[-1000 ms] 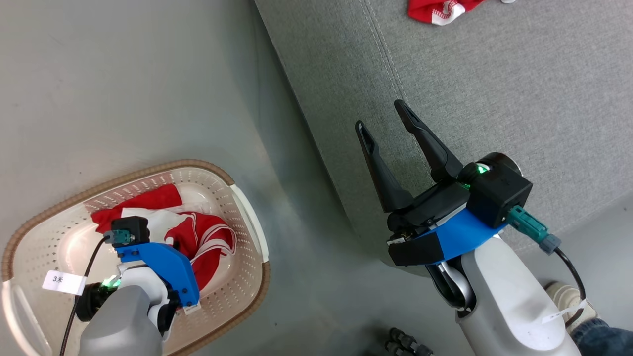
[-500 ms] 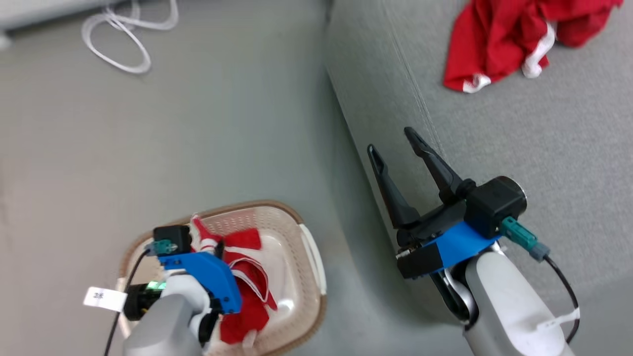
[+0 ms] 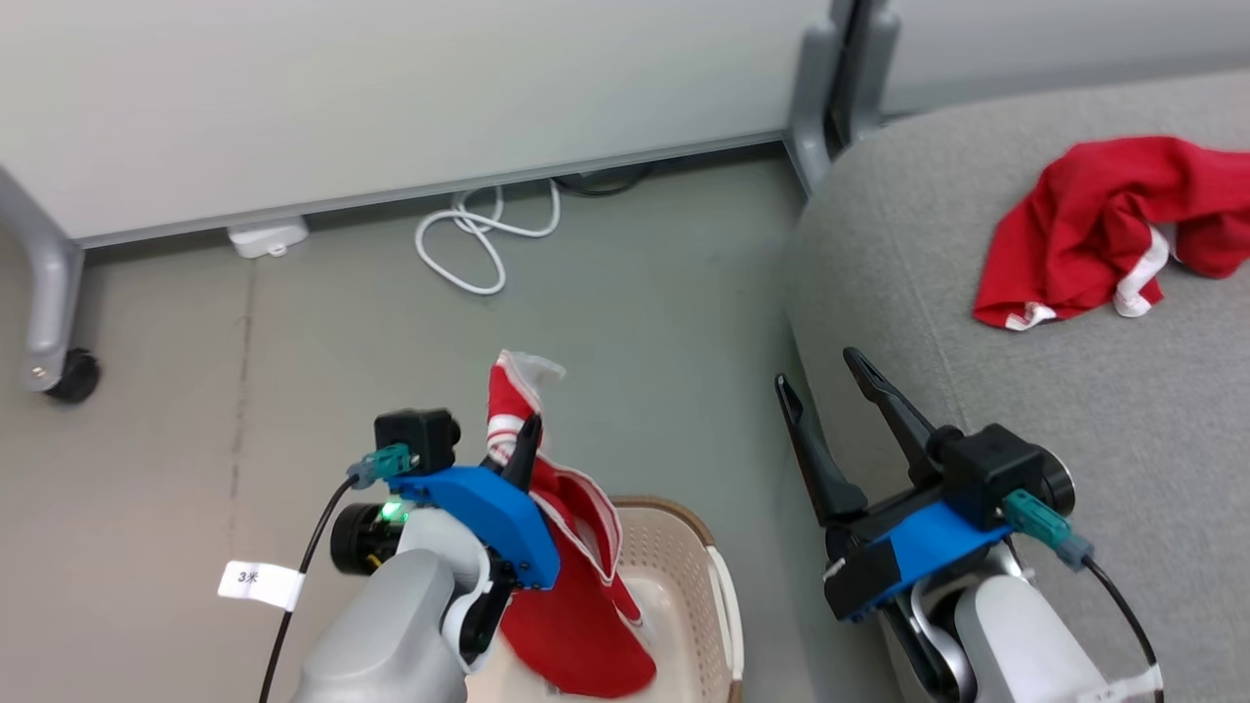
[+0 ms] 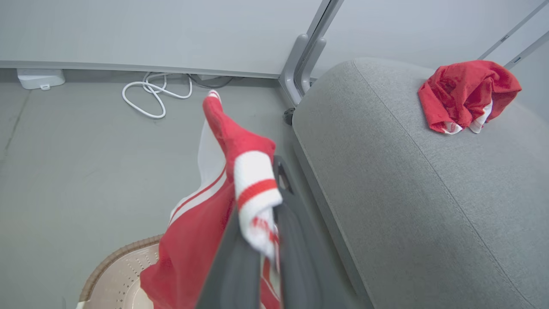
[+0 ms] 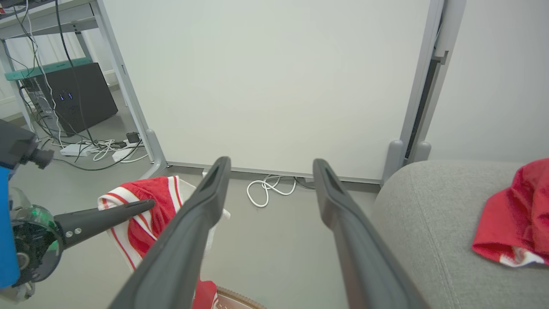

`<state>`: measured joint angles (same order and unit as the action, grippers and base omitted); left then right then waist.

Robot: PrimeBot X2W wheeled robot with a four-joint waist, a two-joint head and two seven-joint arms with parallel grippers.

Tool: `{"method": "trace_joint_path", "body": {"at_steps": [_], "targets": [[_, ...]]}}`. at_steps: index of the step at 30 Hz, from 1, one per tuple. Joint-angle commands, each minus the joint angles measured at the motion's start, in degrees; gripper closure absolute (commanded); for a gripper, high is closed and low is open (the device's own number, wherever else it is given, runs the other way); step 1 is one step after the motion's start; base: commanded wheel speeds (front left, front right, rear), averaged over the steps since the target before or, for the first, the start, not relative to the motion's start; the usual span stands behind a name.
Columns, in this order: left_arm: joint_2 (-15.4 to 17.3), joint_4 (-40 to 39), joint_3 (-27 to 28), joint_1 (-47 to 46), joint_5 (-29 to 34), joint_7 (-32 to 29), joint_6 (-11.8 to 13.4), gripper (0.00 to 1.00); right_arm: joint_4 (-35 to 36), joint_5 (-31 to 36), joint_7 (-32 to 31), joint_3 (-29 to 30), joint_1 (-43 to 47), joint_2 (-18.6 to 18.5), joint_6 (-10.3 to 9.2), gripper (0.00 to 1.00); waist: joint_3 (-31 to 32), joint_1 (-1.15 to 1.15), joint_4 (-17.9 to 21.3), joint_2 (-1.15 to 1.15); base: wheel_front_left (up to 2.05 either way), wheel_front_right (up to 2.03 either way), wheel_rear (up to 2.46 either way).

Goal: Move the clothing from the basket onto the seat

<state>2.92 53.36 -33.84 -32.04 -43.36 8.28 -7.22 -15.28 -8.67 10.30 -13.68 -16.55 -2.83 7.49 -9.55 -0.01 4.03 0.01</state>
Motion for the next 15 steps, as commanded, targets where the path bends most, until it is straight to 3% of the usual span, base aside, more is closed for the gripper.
{"method": "trace_joint_path", "body": {"at_steps": [1,7,15], "targets": [[0.0,-0.9,-0.4,-1.4,-0.4,0.4,-0.4,1.0,0.4,0.4,-0.2,0.2,1.0,-0.1,0.02,0.0,0.5,0.01,-0.5,-0.01,0.0,0.0,0.0],[0.0,-6.3,-4.6,-4.6,-1.6,0.3,-0.4,1.0,1.5,0.3,-1.9,1.0,3.8,-0.1,0.01,0.0,3.5,0.01,-3.4,-0.01,0.0,0.0,0.0],[0.0,-11.3,-7.9,-10.7,-2.2,-0.2,-0.4,1.0,2.3,-0.5,-3.1,0.2,6.0,-0.1,0.01,0.0,6.5,0.01,-4.5,-0.01,0.0,0.0,0.0]]}}
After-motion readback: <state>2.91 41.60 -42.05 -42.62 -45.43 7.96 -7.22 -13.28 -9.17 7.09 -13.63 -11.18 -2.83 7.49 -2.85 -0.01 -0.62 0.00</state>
